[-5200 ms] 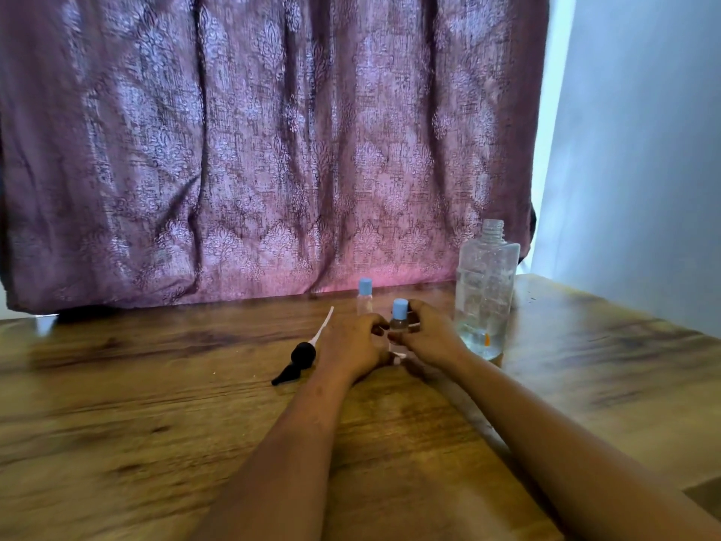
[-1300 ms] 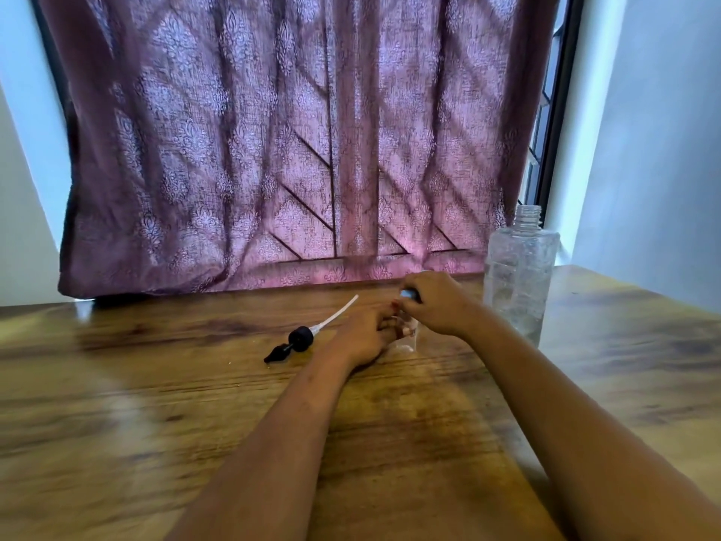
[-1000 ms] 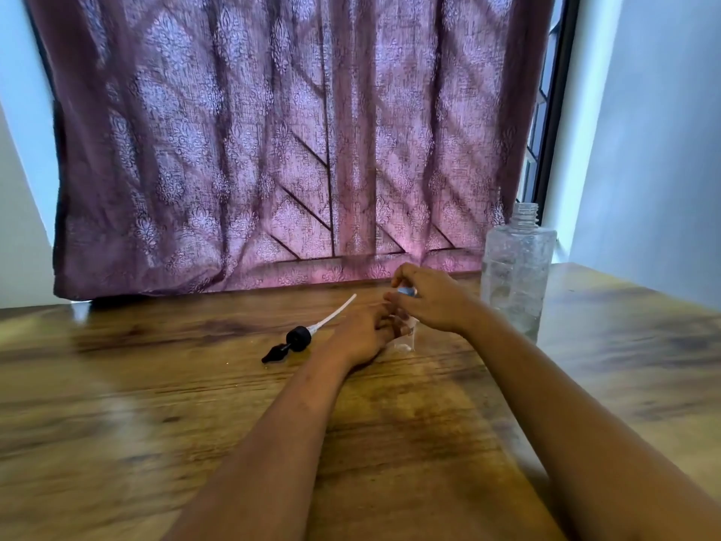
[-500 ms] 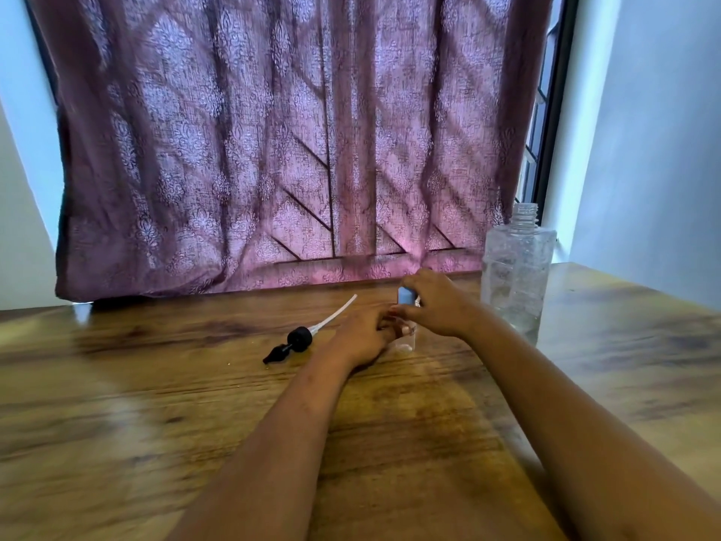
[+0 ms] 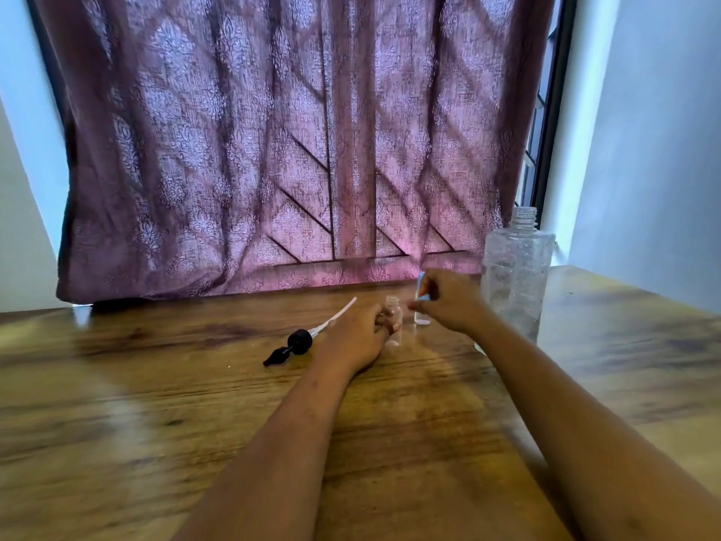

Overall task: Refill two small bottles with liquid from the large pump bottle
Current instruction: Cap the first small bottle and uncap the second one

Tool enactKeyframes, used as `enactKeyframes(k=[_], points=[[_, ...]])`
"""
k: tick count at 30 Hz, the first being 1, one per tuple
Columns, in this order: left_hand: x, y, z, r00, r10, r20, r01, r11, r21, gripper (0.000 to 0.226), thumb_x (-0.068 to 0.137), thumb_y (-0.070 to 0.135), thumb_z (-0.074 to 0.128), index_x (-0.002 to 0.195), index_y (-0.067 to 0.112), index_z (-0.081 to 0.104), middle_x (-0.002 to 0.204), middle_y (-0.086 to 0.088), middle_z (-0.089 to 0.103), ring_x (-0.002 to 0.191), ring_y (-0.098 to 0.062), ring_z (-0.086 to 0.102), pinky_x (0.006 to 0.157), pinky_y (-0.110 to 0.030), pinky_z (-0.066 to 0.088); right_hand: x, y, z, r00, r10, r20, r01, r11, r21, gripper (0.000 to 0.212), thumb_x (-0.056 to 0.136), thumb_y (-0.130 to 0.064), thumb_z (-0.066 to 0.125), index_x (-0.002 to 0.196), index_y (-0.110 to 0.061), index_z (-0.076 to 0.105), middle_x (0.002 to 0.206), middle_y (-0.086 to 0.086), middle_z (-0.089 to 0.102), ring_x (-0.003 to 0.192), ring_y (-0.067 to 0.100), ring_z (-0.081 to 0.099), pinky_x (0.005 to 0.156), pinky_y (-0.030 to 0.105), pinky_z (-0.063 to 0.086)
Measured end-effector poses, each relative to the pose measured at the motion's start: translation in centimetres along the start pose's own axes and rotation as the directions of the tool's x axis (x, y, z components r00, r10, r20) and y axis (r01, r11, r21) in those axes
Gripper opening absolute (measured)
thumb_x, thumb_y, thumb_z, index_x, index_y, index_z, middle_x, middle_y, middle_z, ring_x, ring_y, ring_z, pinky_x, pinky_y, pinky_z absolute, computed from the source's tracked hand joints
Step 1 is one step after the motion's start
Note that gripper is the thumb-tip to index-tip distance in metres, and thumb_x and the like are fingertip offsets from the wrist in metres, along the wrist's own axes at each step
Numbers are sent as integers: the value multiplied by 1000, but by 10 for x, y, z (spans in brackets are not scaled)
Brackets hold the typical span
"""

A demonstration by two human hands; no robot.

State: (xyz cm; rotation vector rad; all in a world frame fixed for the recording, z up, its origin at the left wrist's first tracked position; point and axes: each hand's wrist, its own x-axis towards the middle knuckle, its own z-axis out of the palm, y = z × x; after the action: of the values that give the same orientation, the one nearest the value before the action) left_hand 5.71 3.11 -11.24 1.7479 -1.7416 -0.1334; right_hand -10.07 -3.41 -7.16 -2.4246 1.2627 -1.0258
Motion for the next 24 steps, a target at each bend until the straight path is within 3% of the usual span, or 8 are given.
enactKeyframes(k=[3, 6, 10, 13, 16, 18, 21, 24], points=[[-1, -3, 0, 999, -4, -42, 6, 999, 43, 25, 89, 47, 52, 107, 29, 56, 113, 8, 65, 105, -17, 58, 84, -35, 45, -4, 7, 16, 988, 69, 139, -57, 995, -85, 28, 74, -22, 76, 71, -19, 48, 70, -6, 47, 79, 16, 47, 55, 23, 30], [-1, -3, 1, 1000, -3, -26, 3, 1000, -4, 25, 88, 44, 55, 106, 26, 56, 113, 6, 66, 105, -17, 59, 86, -38, 48, -5, 13, 24, 975, 117, 189, -97, 989, -111, 25, 73, -21, 76, 74, -20, 52, 80, -2, 52, 83, 16, 48, 55, 18, 29], [-4, 0, -2, 1000, -19, -12, 19, 999, -44, 26, 88, 43, 57, 108, 26, 57, 113, 8, 65, 97, -9, 57, 81, -30, 45, -5, 14, 23, 969, 200, 144, -181, 975, -132, 19, 76, -19, 73, 81, -19, 55, 100, 6, 63, 98, 21, 54, 76, 26, 37], [-6, 5, -4, 1000, -16, 17, 18, 996, -85, 28, 88, 43, 58, 110, 26, 57, 112, 7, 66, 91, -6, 55, 79, -28, 44, -6, 15, 22, 969, 209, 132, -185, 967, -177, 19, 80, -17, 70, 88, -19, 52, 109, 8, 61, 103, 22, 52, 76, 25, 34], [-6, 10, -4, 1000, -10, 29, 13, 993, -114, 27, 88, 38, 61, 110, 22, 58, 110, 4, 66, 89, -6, 54, 75, -24, 40, -8, 9, 24, 969, 192, 157, -153, 961, -232, 32, 77, -18, 73, 102, -11, 55, 111, 10, 60, 106, 25, 53, 82, 30, 41], [-6, 12, -3, 1000, -7, 26, 10, 993, -118, 27, 87, 38, 62, 109, 22, 59, 109, 4, 65, 90, -6, 55, 75, -24, 42, -7, 5, 21, 980, 162, 114, -130, 960, -249, 35, 75, -17, 74, 103, -8, 55, 108, 12, 60, 102, 27, 55, 78, 31, 43], [-4, 11, -3, 999, -30, 37, 35, 987, -154, 27, 85, 40, 63, 107, 24, 59, 105, 6, 65, 92, -8, 59, 80, -29, 48, -3, -6, 3, 995, 87, -44, -95, 974, -204, 17, 74, -11, 66, 75, -18, 50, 89, 11, 62, 83, 26, 58, 55, 24, 35], [-3, 10, -3, 999, -47, 22, 50, 978, -203, 30, 83, 40, 65, 110, 29, 57, 104, 10, 66, 94, -8, 60, 85, -33, 51, -3, -20, -22, 977, 29, -211, -58, 990, -131, 21, 73, -10, 60, 63, -21, 45, 73, 4, 57, 70, 24, 57, 53, 24, 34]])
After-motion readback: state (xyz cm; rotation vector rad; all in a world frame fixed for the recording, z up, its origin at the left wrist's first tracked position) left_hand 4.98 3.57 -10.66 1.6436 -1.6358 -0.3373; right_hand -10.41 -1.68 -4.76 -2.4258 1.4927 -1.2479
